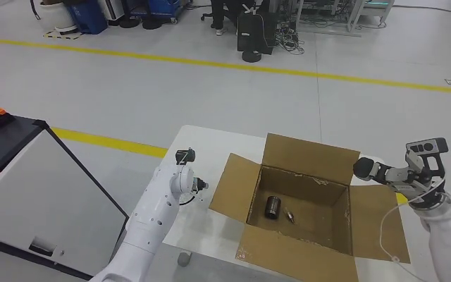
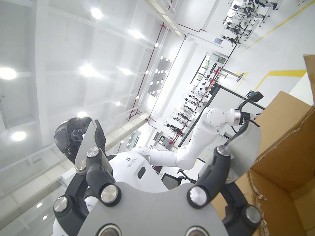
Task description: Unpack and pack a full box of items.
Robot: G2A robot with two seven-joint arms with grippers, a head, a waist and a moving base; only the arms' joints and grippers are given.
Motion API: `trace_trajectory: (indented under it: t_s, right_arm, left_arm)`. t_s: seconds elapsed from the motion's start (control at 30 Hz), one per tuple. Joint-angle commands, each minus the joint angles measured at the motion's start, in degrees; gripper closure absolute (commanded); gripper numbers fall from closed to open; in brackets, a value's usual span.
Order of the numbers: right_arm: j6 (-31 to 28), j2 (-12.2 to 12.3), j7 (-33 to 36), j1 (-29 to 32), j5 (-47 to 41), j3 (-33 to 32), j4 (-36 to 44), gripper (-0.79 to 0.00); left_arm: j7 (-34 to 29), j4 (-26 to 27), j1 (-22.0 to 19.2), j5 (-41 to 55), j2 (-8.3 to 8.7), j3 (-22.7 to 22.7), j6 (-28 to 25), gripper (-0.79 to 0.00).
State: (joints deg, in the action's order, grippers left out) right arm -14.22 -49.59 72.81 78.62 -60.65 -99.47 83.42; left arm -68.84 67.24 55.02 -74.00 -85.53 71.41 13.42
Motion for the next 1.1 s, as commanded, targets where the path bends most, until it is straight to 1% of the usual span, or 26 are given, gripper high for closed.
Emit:
trace_trajectory:
  t_s: [0.0, 0.5, 0.57, 0.6, 0.63, 0.7, 0.8, 0.93, 1.07]
  right_arm:
    - [0.00, 0.00, 0.00, 0.00, 0.00, 0.00, 0.00, -0.785]
    - [0.00, 0.00, 0.00, 0.00, 0.00, 0.00, 0.00, -0.785]
    - [0.00, 0.00, 0.00, 0.00, 0.00, 0.00, 0.00, -0.785]
    - [0.00, 0.00, 0.00, 0.00, 0.00, 0.00, 0.00, -0.785]
    - [0.00, 0.00, 0.00, 0.00, 0.00, 0.00, 0.00, -0.785]
    - [0.00, 0.00, 0.00, 0.00, 0.00, 0.00, 0.00, -0.785]
    - [0.00, 0.00, 0.00, 0.00, 0.00, 0.00, 0.00, -0.785]
    - [0.00, 0.00, 0.00, 0.00, 0.00, 0.00, 0.00, -0.785]
    - [0.00, 0.00, 0.00, 0.00, 0.00, 0.00, 0.00, -0.785]
  left_arm:
    - [0.01, 0.00, 0.00, 0.01, 0.00, 0.00, 0.00, -0.785]
    - [0.01, 0.00, 0.00, 0.01, 0.00, 0.00, 0.00, -0.785]
    - [2.41, 0.17, 1.08, -0.16, 0.10, 0.01, -0.69, -0.785]
    - [2.64, 0.40, 1.57, 0.07, 0.15, 0.04, -1.18, -0.785]
    - [3.49, 0.64, 1.82, -1.79, 0.29, -0.20, -0.89, -0.785]
    - [4.28, 0.69, 2.50, -2.49, 0.29, -0.68, -0.50, -0.785]
    - [5.69, 0.52, 2.93, -3.16, 0.22, -1.37, -0.06, -0.785]
    - [9.36, -0.22, 3.10, -5.02, -0.02, -2.76, 1.61, -0.785]
    - [10.74, -0.63, 2.90, -5.25, -0.39, -4.13, 2.53, -0.785]
